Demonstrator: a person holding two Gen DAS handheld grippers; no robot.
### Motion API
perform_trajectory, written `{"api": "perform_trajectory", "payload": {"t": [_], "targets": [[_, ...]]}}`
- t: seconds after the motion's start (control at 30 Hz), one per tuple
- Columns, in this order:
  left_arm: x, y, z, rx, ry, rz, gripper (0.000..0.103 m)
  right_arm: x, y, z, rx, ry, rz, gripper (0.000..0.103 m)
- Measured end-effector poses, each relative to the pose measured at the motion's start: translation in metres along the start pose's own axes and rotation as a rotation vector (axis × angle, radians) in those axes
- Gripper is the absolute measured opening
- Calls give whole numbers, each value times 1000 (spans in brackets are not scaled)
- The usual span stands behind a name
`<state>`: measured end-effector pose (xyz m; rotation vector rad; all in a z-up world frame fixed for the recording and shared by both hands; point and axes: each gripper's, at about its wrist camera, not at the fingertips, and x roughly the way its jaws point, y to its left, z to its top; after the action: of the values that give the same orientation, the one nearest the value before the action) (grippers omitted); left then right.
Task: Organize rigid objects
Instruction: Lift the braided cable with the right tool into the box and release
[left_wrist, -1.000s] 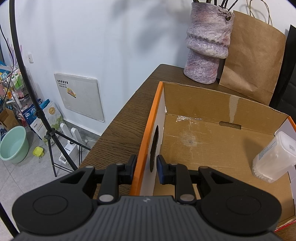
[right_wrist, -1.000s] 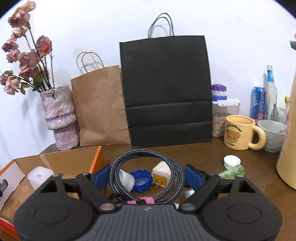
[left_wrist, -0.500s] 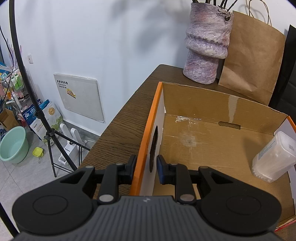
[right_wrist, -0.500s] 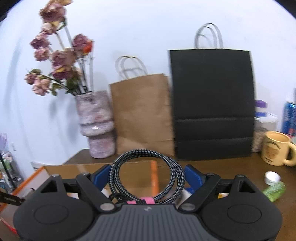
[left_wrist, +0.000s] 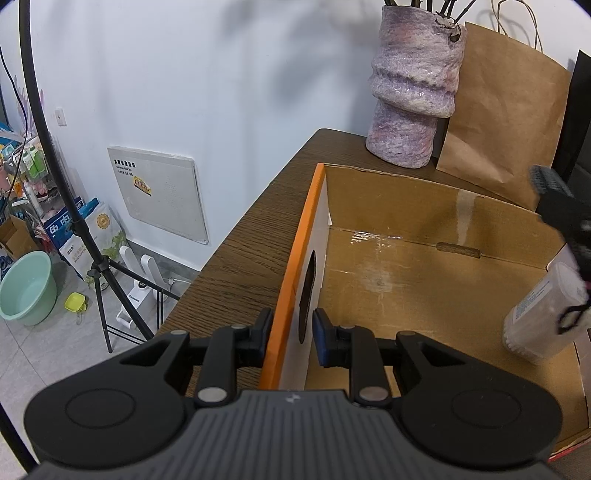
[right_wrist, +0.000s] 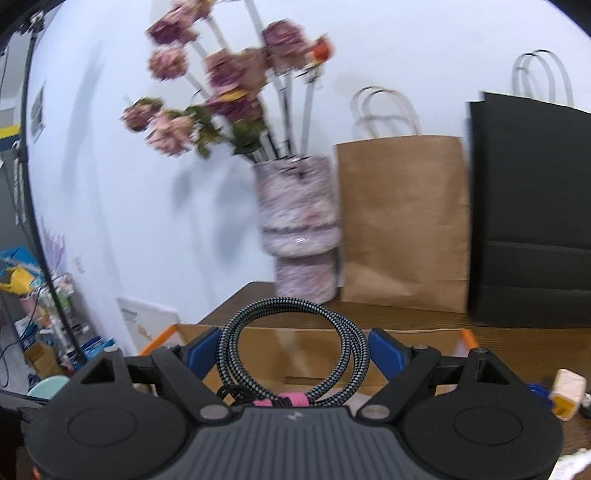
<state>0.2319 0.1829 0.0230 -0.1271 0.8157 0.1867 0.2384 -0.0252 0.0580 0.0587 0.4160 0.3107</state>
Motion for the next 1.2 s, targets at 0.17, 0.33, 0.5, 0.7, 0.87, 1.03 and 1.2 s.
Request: {"api": "perform_trajectory", "payload": {"t": [0.17,0.33,0.5,0.7,0.87,1.03,1.2], "targets": [[1,2,0,-6,1,1,23,17,27,0,-42,51,24,85],[1,3,0,-9,0,-1,23,26,43,-5,-88,97,55,85],[0,3,-1,-8,0,2,23,31,50,-9,-123,131,84,85],[1,2,-1,-5,0,5,23,36,52,-10,-131,152,97,85],[1,2,-2,-5,1,6,23,37,51,-11,-131,157,100,85],[2,1,-2,-4,1,8,23,38,49,-10,-123,162,102,91],[2,2,-2,-4,2,7,23,35,47,-8,-118,142,104,102]]}}
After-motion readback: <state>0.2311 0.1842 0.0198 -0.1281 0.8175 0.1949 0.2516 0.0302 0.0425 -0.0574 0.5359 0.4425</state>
